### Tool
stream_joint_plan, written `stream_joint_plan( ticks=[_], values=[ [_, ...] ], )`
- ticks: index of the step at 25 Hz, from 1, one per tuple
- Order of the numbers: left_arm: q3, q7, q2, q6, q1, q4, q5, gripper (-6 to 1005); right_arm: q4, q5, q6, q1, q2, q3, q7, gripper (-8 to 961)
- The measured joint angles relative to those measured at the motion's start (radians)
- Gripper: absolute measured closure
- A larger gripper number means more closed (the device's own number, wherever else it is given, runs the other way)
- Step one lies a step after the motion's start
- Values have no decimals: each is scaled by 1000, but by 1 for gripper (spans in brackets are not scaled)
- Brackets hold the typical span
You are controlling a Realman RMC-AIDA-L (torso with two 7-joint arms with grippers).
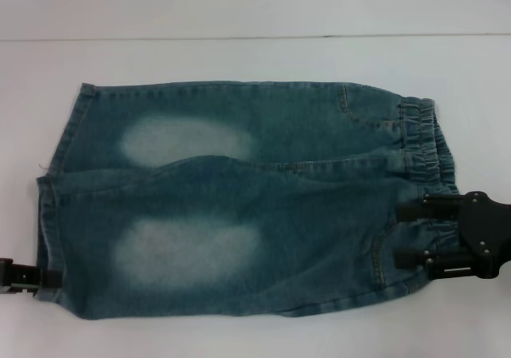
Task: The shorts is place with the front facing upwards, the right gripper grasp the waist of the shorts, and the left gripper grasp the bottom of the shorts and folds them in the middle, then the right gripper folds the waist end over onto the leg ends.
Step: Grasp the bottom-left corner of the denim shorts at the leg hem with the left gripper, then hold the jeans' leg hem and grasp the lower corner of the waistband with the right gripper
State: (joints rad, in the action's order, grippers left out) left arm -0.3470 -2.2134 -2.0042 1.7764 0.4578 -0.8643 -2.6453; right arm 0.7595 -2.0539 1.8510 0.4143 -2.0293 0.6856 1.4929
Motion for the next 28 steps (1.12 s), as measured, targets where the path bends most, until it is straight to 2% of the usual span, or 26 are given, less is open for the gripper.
stream_joint_plan(
  ticks=[11,14,22,28],
  values=[
    [-19,0,-1,-16,-1,1,0,781,-1,0,1,-3,1,-11,0,102],
    [-20,0,-2,-16,-1,1,1,998,-1,0,1,-3,1,-12,0,102],
    [-18,3,-3,-17,0,1,11,999,-4,0,-5,-3,1,-17,0,101],
    [-20,14,-6,-11,13,1,34,999,-5,0,-6,1,0,-60,11,101]
  ],
)
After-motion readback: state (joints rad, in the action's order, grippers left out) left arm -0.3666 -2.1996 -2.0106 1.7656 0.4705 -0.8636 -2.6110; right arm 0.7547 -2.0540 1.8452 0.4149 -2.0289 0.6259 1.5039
